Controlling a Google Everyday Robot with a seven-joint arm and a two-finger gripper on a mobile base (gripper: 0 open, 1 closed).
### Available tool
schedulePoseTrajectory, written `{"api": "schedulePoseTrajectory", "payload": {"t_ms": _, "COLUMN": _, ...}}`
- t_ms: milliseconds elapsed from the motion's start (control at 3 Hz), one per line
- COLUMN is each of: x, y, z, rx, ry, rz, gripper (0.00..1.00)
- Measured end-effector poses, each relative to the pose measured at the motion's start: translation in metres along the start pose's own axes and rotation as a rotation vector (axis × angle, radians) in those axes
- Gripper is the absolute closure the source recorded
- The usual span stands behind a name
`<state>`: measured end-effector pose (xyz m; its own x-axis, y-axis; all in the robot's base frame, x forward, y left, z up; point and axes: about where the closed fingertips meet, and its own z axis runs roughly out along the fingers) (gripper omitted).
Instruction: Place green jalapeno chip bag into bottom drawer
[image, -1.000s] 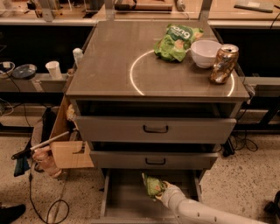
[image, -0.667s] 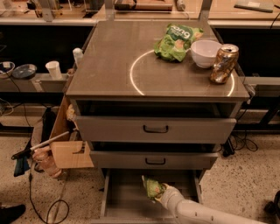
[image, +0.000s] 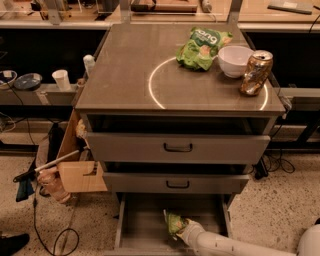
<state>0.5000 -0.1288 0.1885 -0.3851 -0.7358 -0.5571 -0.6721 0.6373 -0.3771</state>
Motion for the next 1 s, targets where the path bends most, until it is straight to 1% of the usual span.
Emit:
{"api": "schedulePoseTrajectory", "payload": {"t_ms": 333, "x": 0.0002, "y": 0.0001, "z": 0.0002, "rx": 0.0, "ry": 0.0, "rz": 0.0, "gripper": 1.0}}
{"api": "schedulePoseTrajectory", "payload": {"t_ms": 1000, "x": 0.0002, "y": 0.0002, "z": 0.0003, "rx": 0.0, "ry": 0.0, "rz": 0.0, "gripper": 0.53}}
